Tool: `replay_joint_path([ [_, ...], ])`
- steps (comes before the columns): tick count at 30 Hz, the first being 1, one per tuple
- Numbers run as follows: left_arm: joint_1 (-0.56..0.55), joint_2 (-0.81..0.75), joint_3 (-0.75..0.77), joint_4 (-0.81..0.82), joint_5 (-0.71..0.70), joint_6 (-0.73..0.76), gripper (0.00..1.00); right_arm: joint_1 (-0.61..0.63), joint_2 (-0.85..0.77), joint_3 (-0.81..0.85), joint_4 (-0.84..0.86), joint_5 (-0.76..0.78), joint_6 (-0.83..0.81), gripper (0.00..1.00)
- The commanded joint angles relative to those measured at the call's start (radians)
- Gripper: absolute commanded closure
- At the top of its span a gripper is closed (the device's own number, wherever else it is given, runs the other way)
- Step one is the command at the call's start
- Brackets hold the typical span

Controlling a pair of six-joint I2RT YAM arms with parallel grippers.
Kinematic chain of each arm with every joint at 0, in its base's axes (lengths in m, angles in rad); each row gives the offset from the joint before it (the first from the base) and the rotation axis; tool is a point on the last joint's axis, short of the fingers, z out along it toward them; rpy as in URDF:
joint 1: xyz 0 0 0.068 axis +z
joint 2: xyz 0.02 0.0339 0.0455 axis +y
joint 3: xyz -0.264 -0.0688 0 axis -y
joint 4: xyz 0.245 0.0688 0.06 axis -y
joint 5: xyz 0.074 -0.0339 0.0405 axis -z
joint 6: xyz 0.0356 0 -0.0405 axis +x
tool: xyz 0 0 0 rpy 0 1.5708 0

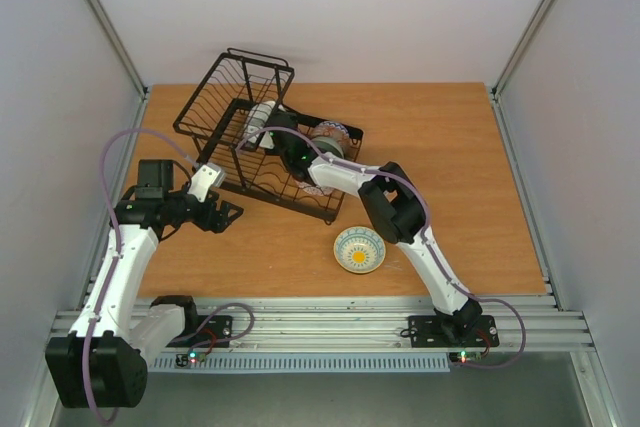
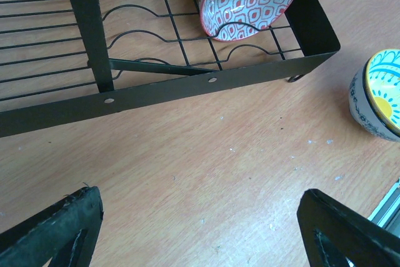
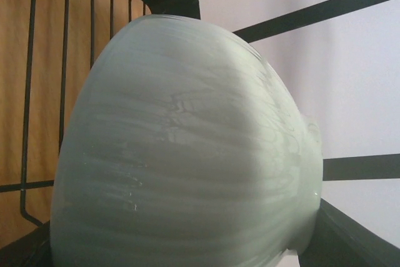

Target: Load the bowls into the dish rack

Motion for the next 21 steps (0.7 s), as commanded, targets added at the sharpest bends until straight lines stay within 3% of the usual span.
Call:
replay_joint_path([
  [1, -0.002, -0.016, -0.012, 0.035, 0.015, 0.006, 0.14, -0.005, 0.04, 0.052, -0.015, 0.083, -0.048, 0.99],
  [12, -0.001, -0.015, -0.01, 0.036, 0.014, 0.006, 0.14, -0.005, 0.07, 0.052, -0.068, 0.107, -0.092, 0.9],
  [15, -0.001, -0.015, -0.01, 0.036, 0.015, 0.006, 0.14, -0.005, 0.069, 0.059, -0.089, 0.108, -0.081, 0.78],
  [18, -0.002, -0.016, -0.011, 0.035, 0.015, 0.006, 0.14, -0.005, 0.063, 0.056, -0.083, 0.11, -0.076, 0.55],
  [21, -0.001, -0.017, -0.011, 0.035, 0.015, 0.006, 0.14, -0.005, 0.048, 0.029, -0.026, 0.112, -0.072, 0.4],
])
